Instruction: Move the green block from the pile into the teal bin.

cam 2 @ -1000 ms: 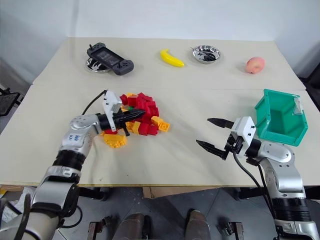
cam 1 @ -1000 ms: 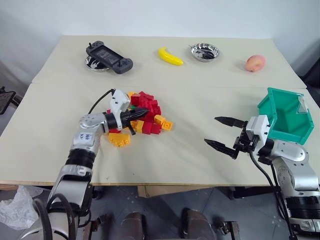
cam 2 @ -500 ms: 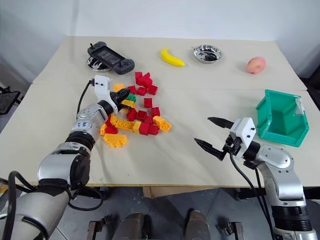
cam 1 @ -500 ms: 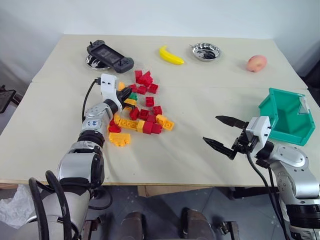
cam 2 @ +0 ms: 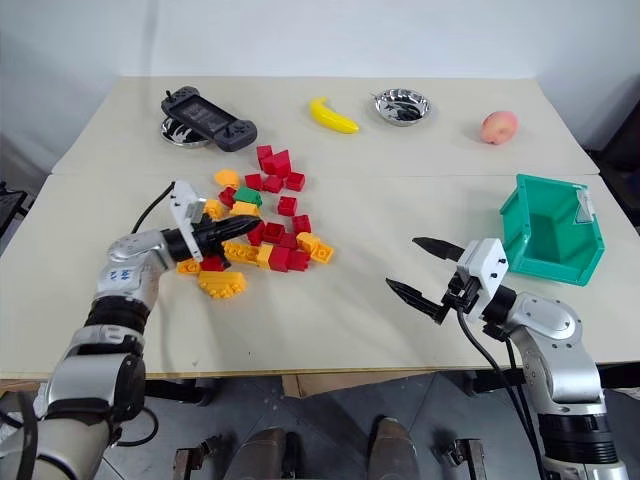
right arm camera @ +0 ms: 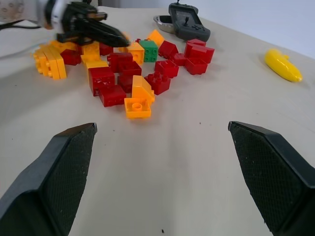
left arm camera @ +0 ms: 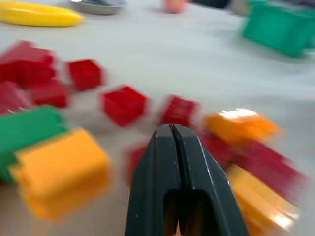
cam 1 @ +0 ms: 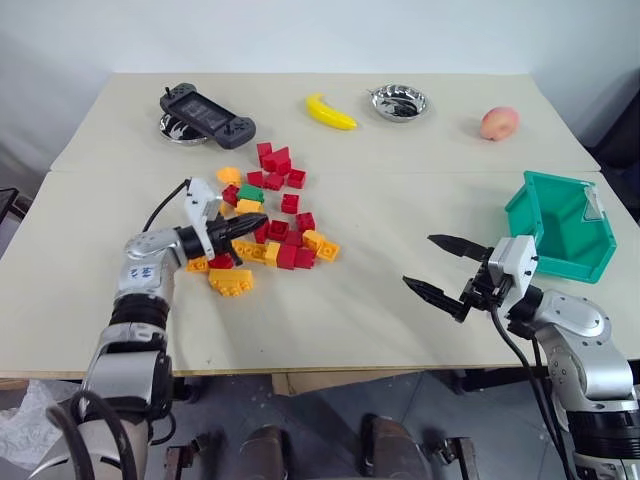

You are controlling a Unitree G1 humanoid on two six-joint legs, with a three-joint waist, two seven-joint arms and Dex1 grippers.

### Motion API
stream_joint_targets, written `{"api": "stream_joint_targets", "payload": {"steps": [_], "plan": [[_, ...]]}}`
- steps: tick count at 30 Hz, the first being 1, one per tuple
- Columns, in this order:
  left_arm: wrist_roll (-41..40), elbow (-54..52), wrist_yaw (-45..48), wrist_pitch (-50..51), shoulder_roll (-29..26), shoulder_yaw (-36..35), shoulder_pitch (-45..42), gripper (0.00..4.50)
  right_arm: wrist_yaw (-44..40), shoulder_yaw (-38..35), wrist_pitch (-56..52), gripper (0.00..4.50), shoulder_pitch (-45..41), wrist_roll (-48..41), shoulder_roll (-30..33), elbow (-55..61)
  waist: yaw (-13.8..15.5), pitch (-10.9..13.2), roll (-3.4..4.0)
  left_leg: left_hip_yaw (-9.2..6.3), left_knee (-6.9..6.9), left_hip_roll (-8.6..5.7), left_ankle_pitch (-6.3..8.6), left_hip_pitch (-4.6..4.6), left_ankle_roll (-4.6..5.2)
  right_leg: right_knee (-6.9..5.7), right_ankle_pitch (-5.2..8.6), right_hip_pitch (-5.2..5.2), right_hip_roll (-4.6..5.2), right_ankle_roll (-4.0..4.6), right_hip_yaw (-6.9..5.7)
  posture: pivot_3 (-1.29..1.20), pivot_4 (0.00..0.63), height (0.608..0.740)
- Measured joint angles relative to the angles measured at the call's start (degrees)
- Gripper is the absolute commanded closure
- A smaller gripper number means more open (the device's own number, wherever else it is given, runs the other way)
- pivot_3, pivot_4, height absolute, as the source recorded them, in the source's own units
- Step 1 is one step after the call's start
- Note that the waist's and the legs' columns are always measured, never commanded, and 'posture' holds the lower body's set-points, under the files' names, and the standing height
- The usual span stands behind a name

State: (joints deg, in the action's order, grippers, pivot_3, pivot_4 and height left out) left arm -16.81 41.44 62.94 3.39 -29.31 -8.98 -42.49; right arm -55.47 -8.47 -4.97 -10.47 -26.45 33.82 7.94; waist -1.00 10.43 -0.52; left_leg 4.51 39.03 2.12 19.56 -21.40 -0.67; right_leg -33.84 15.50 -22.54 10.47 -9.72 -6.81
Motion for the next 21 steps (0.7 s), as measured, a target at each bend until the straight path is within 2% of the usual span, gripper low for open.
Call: {"api": "stream_joint_targets", "payload": {"steps": [2,5,10,13,18,21], "plan": [[-2.16,-3.28,-0.12,0.3,-1.99,-3.31,3.83,4.46,-0.68,0.8,0.54,0.0,-0.9,0.04,-0.33,-1.39,-0.41,0.01,-0.01,-0.03,0.02,0.02,0.0,0.0,0.0,-0.02,0.0,0.0,0.0,0.0,0.0,0.0,0.15,0.74],[-5.12,-7.73,-2.52,2.07,-4.69,-7.74,6.76,3.89,-1.44,1.56,1.11,0.0,-2.02,0.06,-0.8,-2.74,-0.38,0.01,-0.02,-0.05,0.04,0.02,0.0,-0.02,0.0,-0.02,0.0,0.01,0.02,0.0,-0.01,0.0,0.15,0.74],[-7.92,-15.2,-8.02,4.02,-10.26,-16.41,17.8,2.36,-2.12,2.03,1.53,0.0,-2.98,0.15,-1.03,-3.58,-0.64,0.01,-0.01,-0.03,-0.04,0.02,0.01,0.01,0.0,0.0,0.0,-0.01,0.02,0.0,0.0,0.0,0.15,0.74],[-9.02,-19.12,-10.44,5.99,-10.49,-20.02,26.48,1.46,-1.99,2.1,1.76,0.0,-2.94,0.44,-1.47,-3.7,-0.58,0.01,-0.01,-0.03,-0.01,0.04,0.01,0.01,-0.01,-0.03,0.0,-0.02,0.02,0.01,-0.01,0.0,0.15,0.74],[-10.18,-25.04,-14.41,8.02,-9.92,-21.52,29.84,0.04,-1.76,2.47,1.97,0.0,-3.09,0.53,-2.19,-3.7,0.98,0.01,-0.06,-0.08,0.07,0.03,0.01,0.0,-0.01,-0.06,0.0,0.03,0.04,0.02,-0.02,0.0,0.15,0.74],[-9.56,-25.72,-17.6,8.66,-8.49,-19.43,26.45,0.04,-1.7,3.2,2.09,0.0,-3.28,0.63,-2.62,-3.84,1.47,0.01,-0.05,-0.07,0.07,0.03,0.01,0.0,-0.01,-0.08,0.0,0.03,0.04,0.02,-0.03,0.0,0.15,0.74]]}}
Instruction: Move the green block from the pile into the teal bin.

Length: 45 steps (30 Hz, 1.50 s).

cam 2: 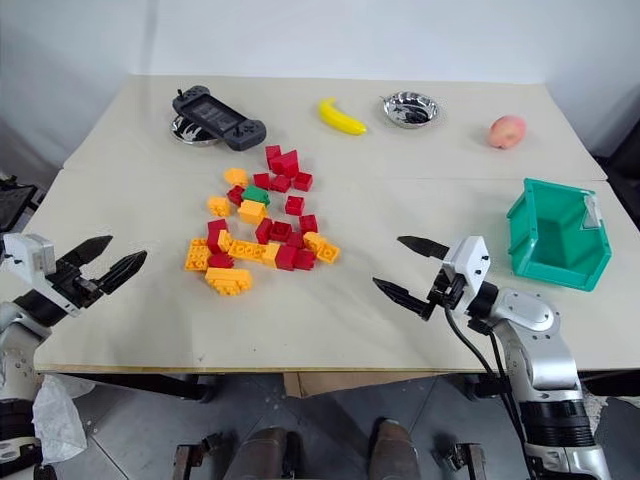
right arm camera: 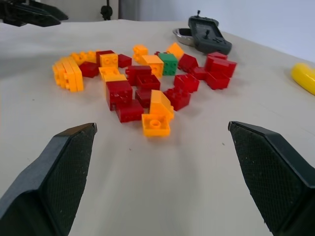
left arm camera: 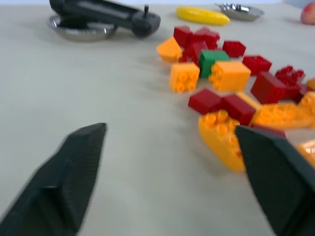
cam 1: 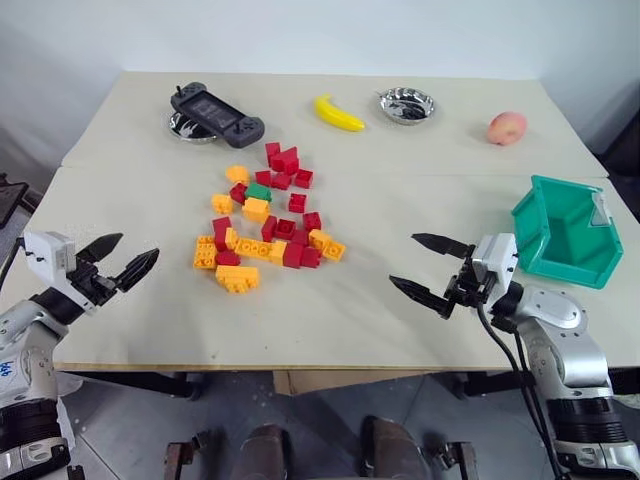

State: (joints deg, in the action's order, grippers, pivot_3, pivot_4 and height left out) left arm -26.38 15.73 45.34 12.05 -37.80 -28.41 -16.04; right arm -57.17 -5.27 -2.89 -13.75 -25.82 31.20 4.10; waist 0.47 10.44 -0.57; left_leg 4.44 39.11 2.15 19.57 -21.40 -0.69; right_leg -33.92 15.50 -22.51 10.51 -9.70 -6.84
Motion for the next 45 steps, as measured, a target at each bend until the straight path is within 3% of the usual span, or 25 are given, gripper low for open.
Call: {"api": "stream_joint_targets", "payload": {"steps": [6,11,17,25,45], "plan": [[6.43,9.55,-7.07,1.52,4.73,10.96,-19.58,0.04,0.39,0.24,0.43,0.0,-1.16,0.2,-0.34,-0.27,0.72,-0.04,-0.08,0.05,0.02,-0.03,0.0,-0.01,0.0,0.03,-0.01,-0.01,-0.04,0.02,0.0,0.0,0.15,0.74],[14.83,29.03,-14.49,1.9,11.26,19.59,-40.26,0.04,1.68,0.22,0.48,0.0,-0.76,0.59,-0.46,-0.08,0.73,-0.04,-0.11,0.06,-0.03,-0.08,0.0,-0.06,0.01,0.11,-0.02,0.0,-0.03,0.0,-0.04,0.0,0.15,0.74],[20.88,45.26,-17.72,1.0,15.34,24.11,-51.38,0.04,3.23,-0.18,0.4,0.0,0.82,0.59,-0.4,0.7,-0.49,-0.02,-0.13,0.08,-0.19,-0.08,0.0,-0.07,0.01,0.19,-0.02,-0.05,-0.03,-0.01,-0.08,0.0,0.15,0.74],[28.54,54.95,-19.73,4.68,17.91,30.18,-58.7,0.04,4.69,-0.64,0.34,0.0,2.76,0.54,-0.29,3.02,-0.61,-0.01,-0.16,0.09,-0.17,-0.09,0.0,-0.07,0.01,0.18,-0.01,-0.05,-0.02,-0.01,-0.06,0.0,0.15,0.74],[31.2,54.86,-16.74,16.04,16.43,30.57,-62.44,0.04,4.97,-1.9,0.44,0.0,3.12,0.52,-0.29,3.05,-0.79,-0.01,-0.15,0.09,-0.15,-0.08,0.0,-0.04,0.01,0.13,-0.01,-0.05,-0.03,-0.01,-0.03,0.0,0.15,0.74]]}}
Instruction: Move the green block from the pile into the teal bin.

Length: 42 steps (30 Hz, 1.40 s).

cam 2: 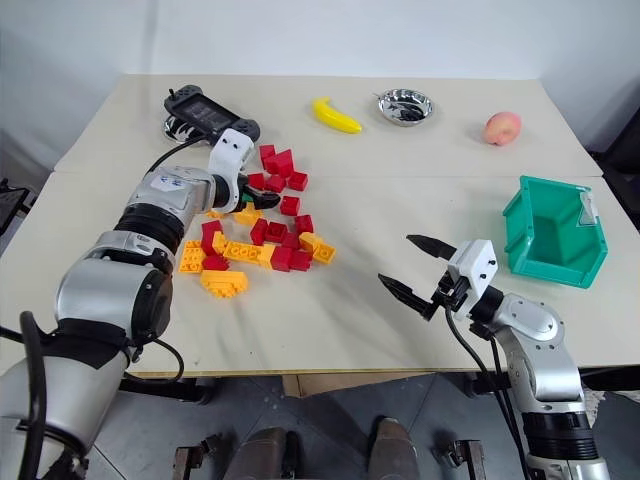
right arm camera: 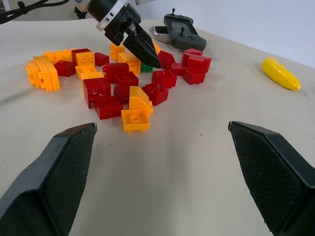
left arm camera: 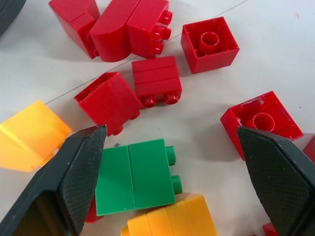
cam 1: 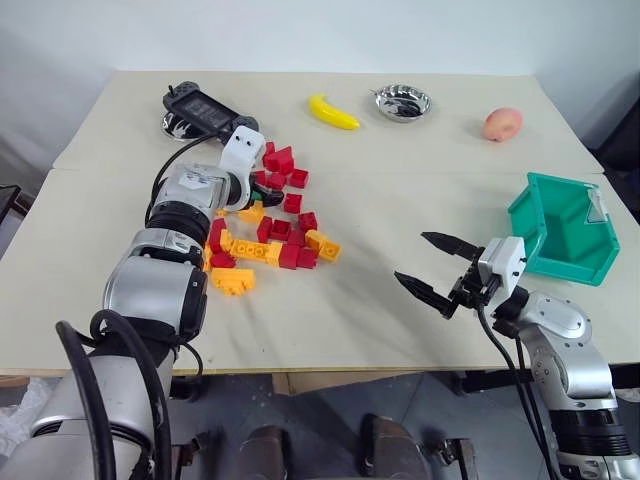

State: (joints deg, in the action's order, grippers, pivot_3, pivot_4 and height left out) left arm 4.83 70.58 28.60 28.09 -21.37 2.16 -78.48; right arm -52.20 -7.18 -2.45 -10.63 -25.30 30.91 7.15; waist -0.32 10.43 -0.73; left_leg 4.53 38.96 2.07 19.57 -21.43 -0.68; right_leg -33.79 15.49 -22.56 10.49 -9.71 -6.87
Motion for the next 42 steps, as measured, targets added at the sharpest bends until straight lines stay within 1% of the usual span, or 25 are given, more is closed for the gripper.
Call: {"api": "stream_joint_targets", "payload": {"steps": [4,12,19,23,32,37,42], "plan": [[-0.07,-0.23,-0.11,2.55,-0.13,-0.26,-0.59,0.04,-0.11,0.0,0.02,0.0,-0.5,0.0,-0.01,-0.09,0.12,0.0,0.0,0.0,0.02,0.0,0.0,0.0,0.0,0.0,0.0,0.0,0.0,0.0,0.0,0.0,0.15,0.74],[-1.69,-1.22,-2.85,6.0,0.12,-3.48,-0.72,0.04,-0.73,0.01,0.14,0.0,-1.21,0.03,-0.01,-0.76,0.11,0.0,0.0,-0.01,0.03,0.0,0.0,-0.01,0.0,-0.01,0.0,0.0,0.01,0.0,0.0,0.0,0.15,0.74],[-2.55,-4.32,-3.17,10.94,0.32,-3.8,-0.72,0.04,-0.72,0.09,0.16,0.0,-1.49,0.07,-0.42,-0.99,0.12,0.0,0.0,-0.01,0.04,0.0,0.0,-0.01,0.0,-0.02,0.0,0.0,0.01,0.0,0.0,0.0,0.15,0.74],[-3.81,-5.18,-5.36,11.17,0.56,-5.48,-0.72,0.04,-0.56,0.35,0.17,0.0,-1.49,0.14,-1.03,-0.99,0.15,0.0,0.0,-0.01,0.05,0.0,0.0,-0.02,0.0,-0.02,0.0,0.0,0.01,0.0,0.0,0.0,0.15,0.74],[-3.48,-5.61,-4.68,11.54,2.58,-3.29,-0.71,0.04,-0.39,0.65,0.17,0.0,-1.49,0.71,-1.52,-0.98,0.19,0.0,0.0,-0.01,0.06,0.0,0.0,-0.02,0.0,-0.02,0.0,0.0,0.01,0.0,0.0,0.0,0.15,0.74],[-2.62,-5.3,-4.68,11.34,2.6,-2.11,-0.71,0.04,-0.39,0.67,0.22,0.0,-1.51,0.97,-1.69,-0.98,0.17,0.0,0.0,-0.01,0.06,0.0,0.0,-0.02,0.0,-0.02,0.0,-0.01,0.0,0.0,0.0,0.0,0.15,0.74],[-2.76,-5.06,-6.4,10.99,2.54,-2.9,-0.71,0.04,-0.28,0.67,0.34,0.0,-1.46,1.16,-2.24,-0.98,0.17,0.0,0.0,-0.01,0.06,0.0,0.0,-0.02,0.0,-0.03,0.0,-0.01,0.01,0.0,0.0,0.0,0.15,0.74]]}}
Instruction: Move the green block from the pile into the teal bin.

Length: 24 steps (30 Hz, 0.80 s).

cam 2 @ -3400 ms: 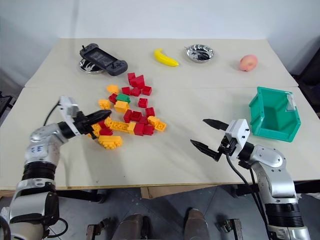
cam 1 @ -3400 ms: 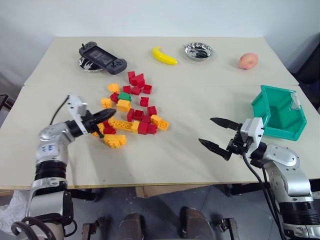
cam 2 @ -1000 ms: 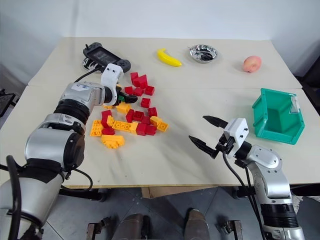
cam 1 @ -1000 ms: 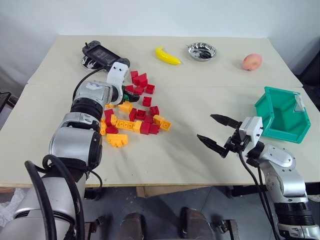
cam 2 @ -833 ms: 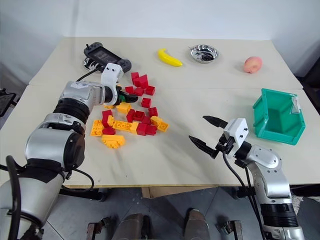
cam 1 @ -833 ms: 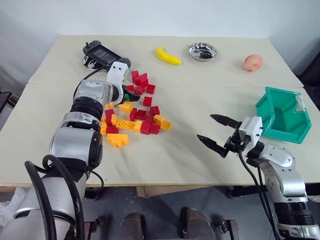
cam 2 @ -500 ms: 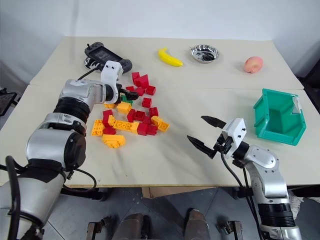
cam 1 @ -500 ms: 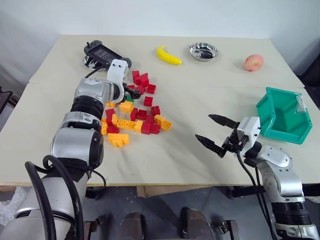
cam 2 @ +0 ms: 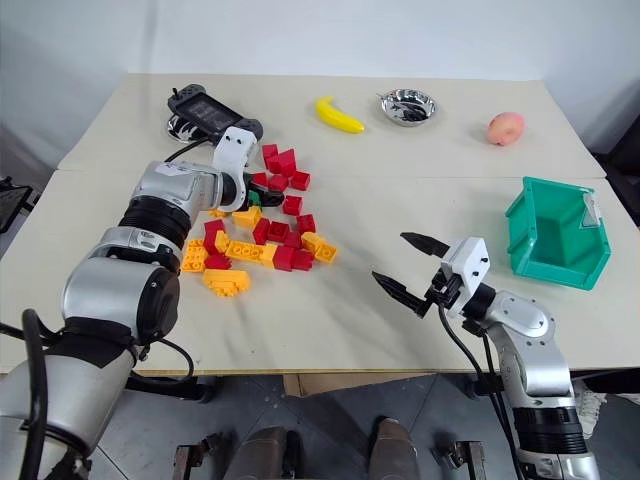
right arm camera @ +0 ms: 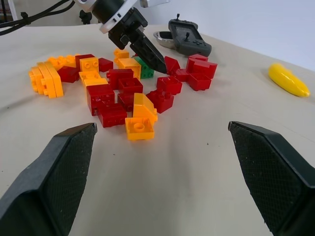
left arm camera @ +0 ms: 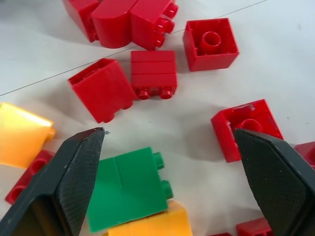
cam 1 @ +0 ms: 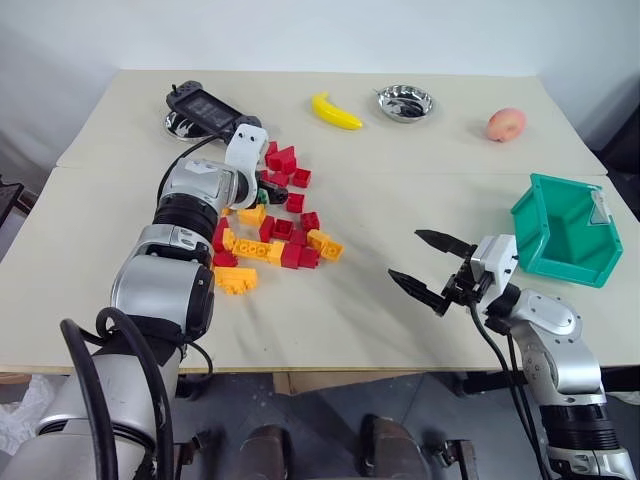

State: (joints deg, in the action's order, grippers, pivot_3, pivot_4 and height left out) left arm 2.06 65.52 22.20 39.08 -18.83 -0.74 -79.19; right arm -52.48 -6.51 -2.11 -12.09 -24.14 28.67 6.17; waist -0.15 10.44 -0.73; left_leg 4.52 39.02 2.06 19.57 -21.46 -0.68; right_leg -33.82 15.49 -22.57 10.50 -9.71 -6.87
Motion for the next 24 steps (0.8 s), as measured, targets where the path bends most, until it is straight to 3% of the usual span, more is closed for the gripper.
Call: {"api": "stream_joint_targets", "payload": {"steps": [12,22,24], "plan": [[-0.61,-0.74,-1.65,1.79,-1.61,-0.9,0.01,0.04,-0.14,-0.02,1.18,0.0,0.09,0.0,-0.11,-1.38,0.06,0.0,0.0,0.0,0.02,0.0,0.0,0.0,0.0,-0.01,0.0,0.0,0.0,0.0,0.0,0.0,0.15,0.74],[-1.81,-0.3,-3.82,1.95,2.23,-1.49,1.92,0.04,-0.59,-0.02,1.87,0.0,-1.1,0.01,-0.1,-1.75,-0.03,0.0,0.0,0.0,0.02,0.0,0.0,0.0,0.0,-0.01,0.0,0.0,0.0,0.0,0.0,0.0,0.15,0.74],[-1.56,-0.31,-3.67,1.95,2.09,-0.83,1.92,0.42,-0.59,-0.02,1.87,0.0,-1.1,0.01,-0.1,-1.75,-0.03,0.0,0.0,0.0,0.02,0.0,0.0,0.0,0.0,-0.02,0.0,0.0,0.0,0.0,0.0,0.0,0.15,0.74]]}}
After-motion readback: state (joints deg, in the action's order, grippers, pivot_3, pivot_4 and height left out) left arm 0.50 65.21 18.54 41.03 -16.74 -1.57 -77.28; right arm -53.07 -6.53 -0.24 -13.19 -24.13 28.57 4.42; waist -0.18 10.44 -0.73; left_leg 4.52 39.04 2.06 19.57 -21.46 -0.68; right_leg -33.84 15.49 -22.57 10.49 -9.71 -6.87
